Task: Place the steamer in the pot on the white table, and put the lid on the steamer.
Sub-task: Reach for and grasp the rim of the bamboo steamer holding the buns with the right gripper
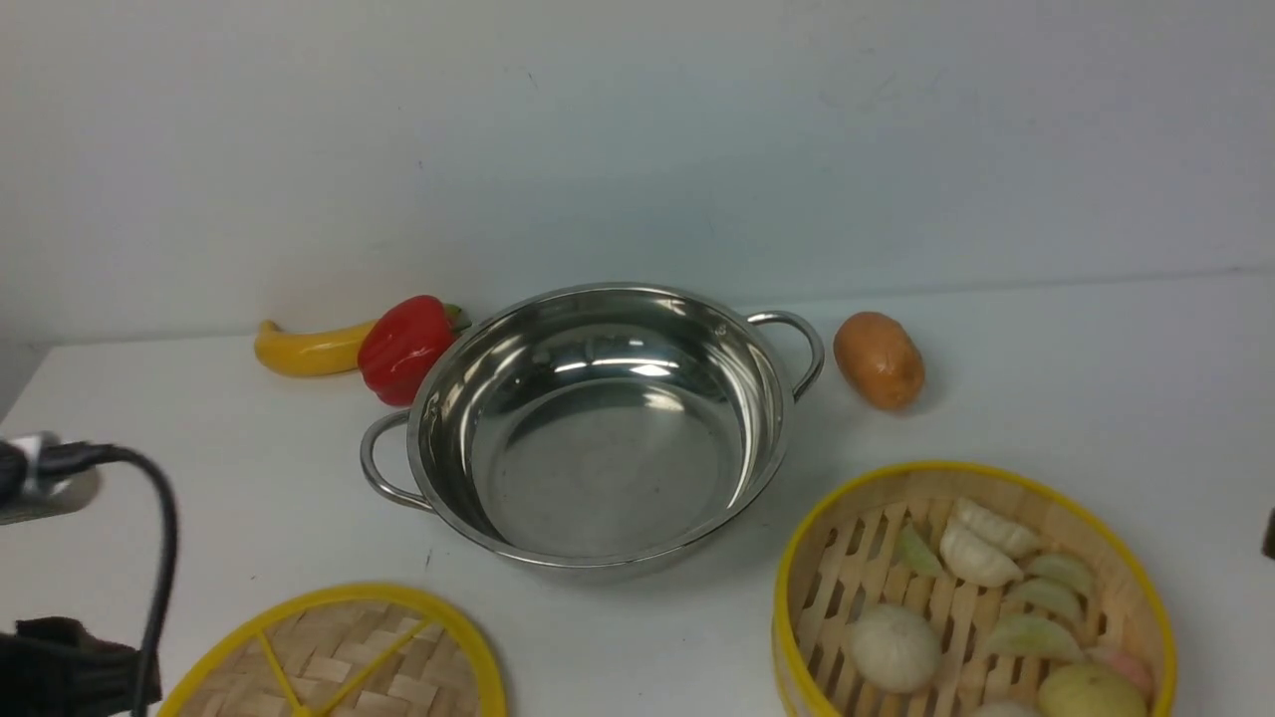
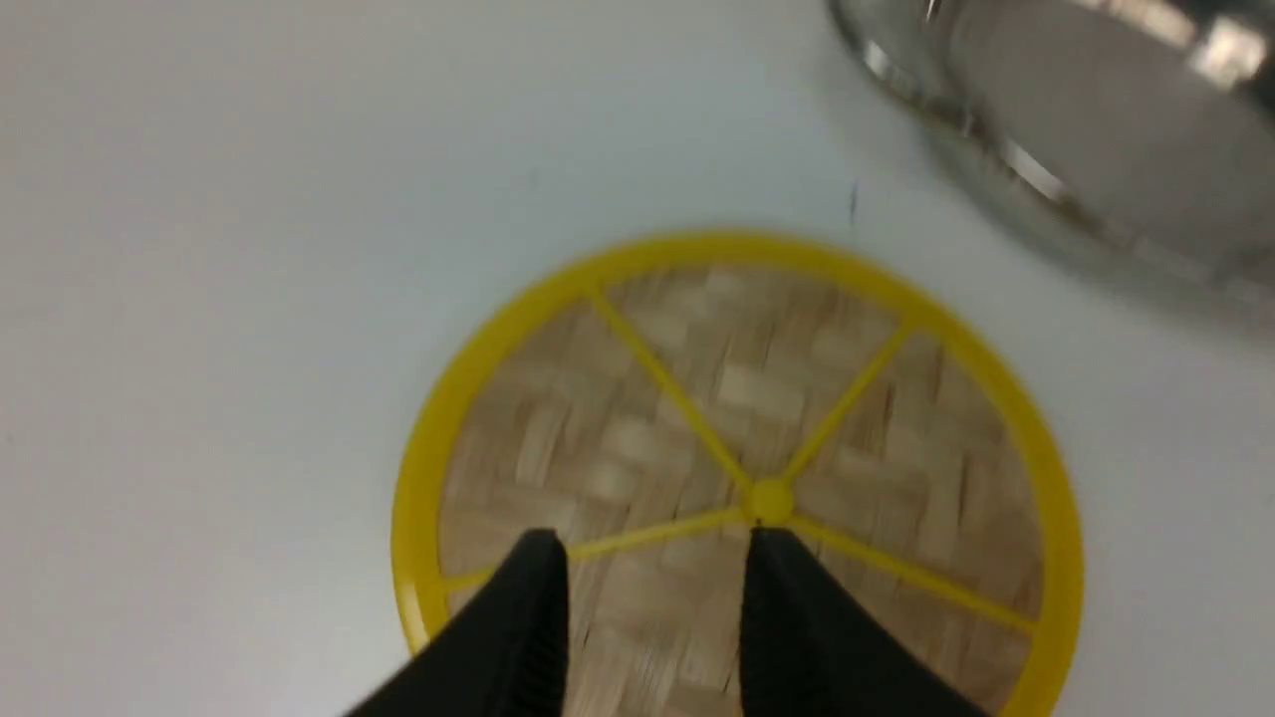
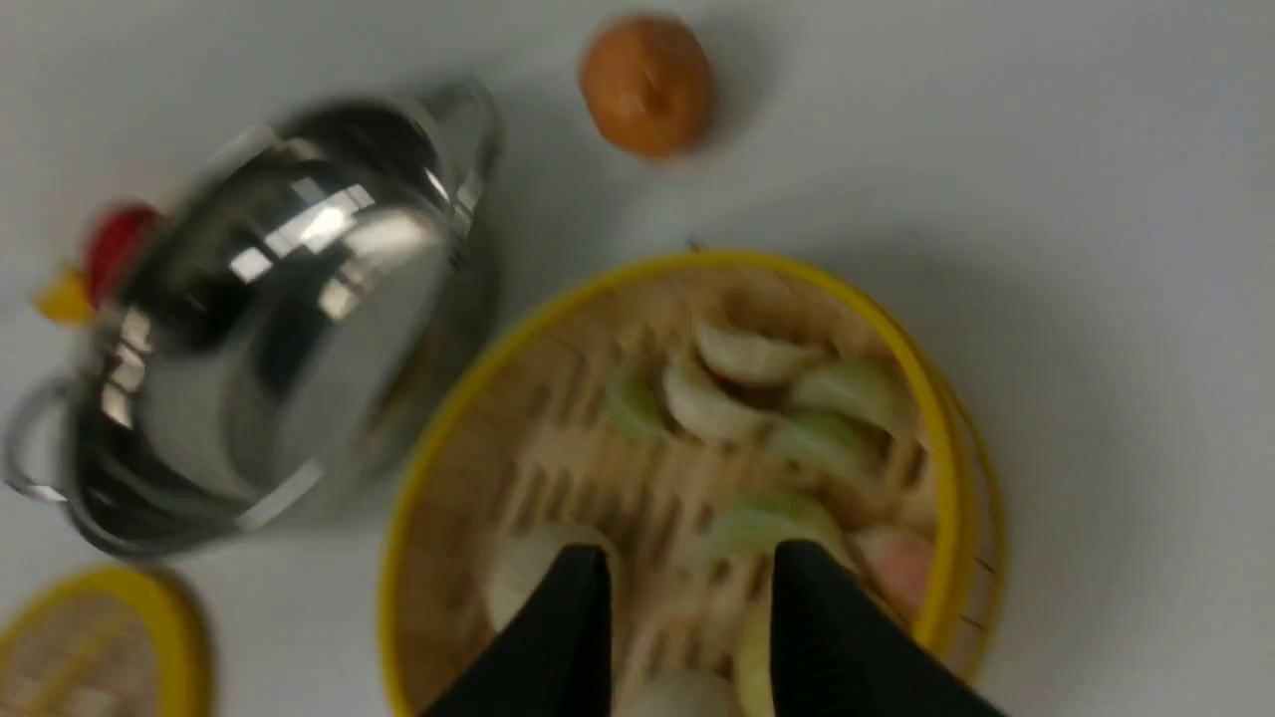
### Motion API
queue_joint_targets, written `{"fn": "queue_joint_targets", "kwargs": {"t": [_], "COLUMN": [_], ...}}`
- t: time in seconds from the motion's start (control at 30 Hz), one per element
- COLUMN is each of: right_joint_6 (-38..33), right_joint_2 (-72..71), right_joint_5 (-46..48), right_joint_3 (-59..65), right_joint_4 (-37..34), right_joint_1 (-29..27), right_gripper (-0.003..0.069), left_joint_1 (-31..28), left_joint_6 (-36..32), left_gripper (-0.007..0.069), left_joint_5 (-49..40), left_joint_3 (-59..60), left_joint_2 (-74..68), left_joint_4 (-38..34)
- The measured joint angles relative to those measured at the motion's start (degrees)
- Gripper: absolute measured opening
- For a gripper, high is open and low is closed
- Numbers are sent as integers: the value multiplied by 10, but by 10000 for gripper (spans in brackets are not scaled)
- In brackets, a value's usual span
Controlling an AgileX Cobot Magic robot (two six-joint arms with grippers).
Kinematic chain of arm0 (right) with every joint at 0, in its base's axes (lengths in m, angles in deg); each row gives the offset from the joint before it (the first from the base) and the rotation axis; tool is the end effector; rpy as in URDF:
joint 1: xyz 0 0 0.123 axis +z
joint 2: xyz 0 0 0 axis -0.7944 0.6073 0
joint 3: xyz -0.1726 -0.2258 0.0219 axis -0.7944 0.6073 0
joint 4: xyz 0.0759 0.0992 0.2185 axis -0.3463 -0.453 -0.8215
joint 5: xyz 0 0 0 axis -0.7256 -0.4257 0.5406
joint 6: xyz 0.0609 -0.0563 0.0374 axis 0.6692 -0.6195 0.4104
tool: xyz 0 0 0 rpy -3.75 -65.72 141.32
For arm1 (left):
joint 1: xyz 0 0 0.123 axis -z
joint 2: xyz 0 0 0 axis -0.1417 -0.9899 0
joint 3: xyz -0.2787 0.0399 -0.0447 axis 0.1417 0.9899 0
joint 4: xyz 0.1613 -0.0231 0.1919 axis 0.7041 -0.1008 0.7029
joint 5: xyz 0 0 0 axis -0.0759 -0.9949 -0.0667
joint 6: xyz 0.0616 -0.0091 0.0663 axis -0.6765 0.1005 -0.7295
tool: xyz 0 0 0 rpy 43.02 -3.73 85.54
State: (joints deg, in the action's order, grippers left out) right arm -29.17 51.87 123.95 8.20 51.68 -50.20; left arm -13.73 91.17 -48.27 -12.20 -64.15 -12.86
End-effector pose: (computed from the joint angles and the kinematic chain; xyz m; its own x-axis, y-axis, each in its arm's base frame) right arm 0.1441 0.0298 0.2899 -0.8213 0.3229 -0.4703 0.1172 0.9023 0.4148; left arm 0.1430 0.0054 0.2744 -0.7863 -0.1903 -0.5878 -0.1309 0.9811 -0.1425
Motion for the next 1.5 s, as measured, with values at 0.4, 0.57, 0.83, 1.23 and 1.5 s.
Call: {"fn": "queue_joint_targets", "kwargs": {"t": [0.4,0.57,0.83,1.23,1.5], "right_joint_6": [-78,-89,-123,-105,-98], "right_joint_2": [349,400,481,517,492], "right_joint_5": [32,21,-6,102,196], "right_joint_3": [-134,-141,-144,-222,-431], "right_joint_4": [59,64,58,158,136], "right_joint_1": [0,0,1,4,31], "right_gripper": [243,243,238,46,46], "left_joint_1": [0,0,0,0,0], "left_joint_6": [-79,-80,-80,-82,-82], "left_gripper": [241,241,241,241,241], "left_joint_5": [-4,-1,11,14,14], "left_joint_3": [-61,-61,-63,-63,-63], "left_joint_2": [-271,-280,-280,-280,-280], "left_joint_4": [3,3,2,1,0]}}
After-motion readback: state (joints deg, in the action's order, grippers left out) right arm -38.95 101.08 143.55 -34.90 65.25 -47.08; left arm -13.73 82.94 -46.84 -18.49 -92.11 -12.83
